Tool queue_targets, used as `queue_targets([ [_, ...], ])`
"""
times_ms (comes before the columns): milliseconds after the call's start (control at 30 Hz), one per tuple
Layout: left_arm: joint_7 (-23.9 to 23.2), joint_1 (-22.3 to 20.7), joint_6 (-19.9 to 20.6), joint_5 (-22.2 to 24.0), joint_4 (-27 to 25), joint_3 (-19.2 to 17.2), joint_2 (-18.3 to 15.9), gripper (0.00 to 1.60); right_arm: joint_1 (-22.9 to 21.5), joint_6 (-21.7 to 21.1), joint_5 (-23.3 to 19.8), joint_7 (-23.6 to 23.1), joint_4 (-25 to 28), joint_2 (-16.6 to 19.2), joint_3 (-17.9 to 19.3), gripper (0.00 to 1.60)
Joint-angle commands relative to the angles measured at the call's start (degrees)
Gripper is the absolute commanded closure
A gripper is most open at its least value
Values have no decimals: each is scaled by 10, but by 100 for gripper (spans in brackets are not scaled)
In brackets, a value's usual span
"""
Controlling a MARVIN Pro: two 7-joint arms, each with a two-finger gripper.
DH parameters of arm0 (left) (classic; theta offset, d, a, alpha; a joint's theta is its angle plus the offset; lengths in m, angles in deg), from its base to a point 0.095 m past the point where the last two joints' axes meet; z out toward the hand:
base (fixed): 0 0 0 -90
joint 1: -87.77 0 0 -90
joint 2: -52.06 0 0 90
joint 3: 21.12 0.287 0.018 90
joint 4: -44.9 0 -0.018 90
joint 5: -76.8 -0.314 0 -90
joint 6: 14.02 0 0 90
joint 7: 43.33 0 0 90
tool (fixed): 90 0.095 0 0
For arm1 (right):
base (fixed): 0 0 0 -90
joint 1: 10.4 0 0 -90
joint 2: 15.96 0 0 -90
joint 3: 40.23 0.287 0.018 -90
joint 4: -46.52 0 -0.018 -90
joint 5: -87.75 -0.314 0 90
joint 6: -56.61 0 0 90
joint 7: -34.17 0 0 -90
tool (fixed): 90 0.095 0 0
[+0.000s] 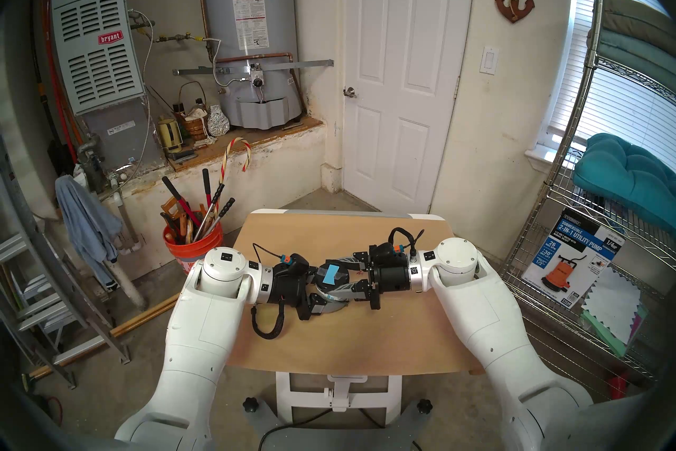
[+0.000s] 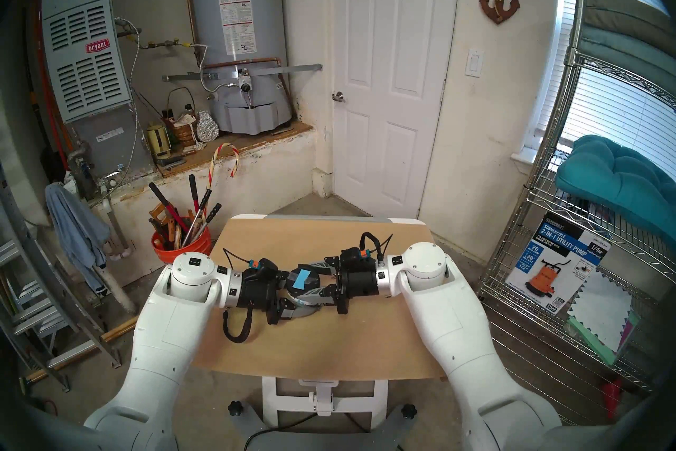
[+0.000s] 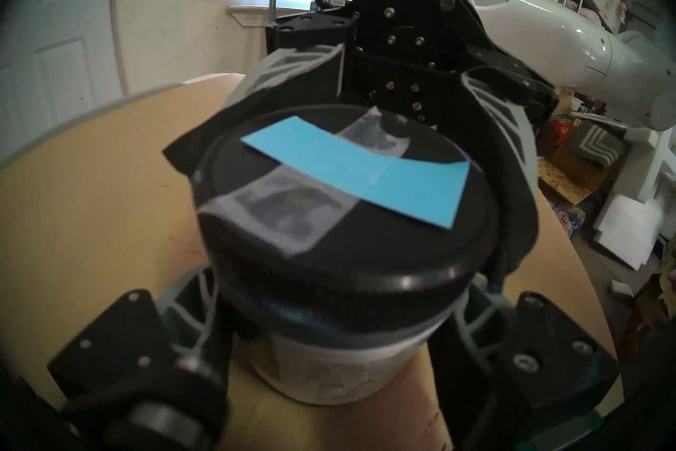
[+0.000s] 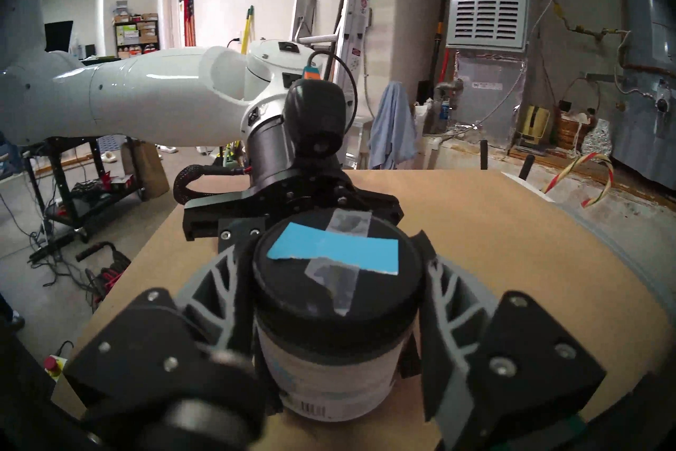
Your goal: Open paint jar
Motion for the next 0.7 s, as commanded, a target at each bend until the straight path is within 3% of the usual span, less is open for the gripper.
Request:
queue_targets([
  [0, -12, -12, 0, 9, -6, 6, 8, 160, -35, 6, -5, -32, -34, -22, -25, 160],
  [100, -13, -12, 2, 9, -7, 6, 9, 160, -59, 8, -14, -61, -59, -21, -28, 160],
  [400, -12, -11, 1, 9, -6, 3, 10, 160, -79, 14, -36, -61, -82, -10, -53, 159],
  [467, -12, -10, 0, 9, -6, 2, 11, 160, -79, 18, -36, -61, -85, -11, -52, 101],
  [500, -12, -10, 1, 9, -6, 2, 11, 160, -80, 19, -39, -61, -87, -10, -54, 0],
  [667, -10, -8, -1, 11, -5, -1, 11, 160, -59, 21, -46, -61, -70, -7, -40, 0],
])
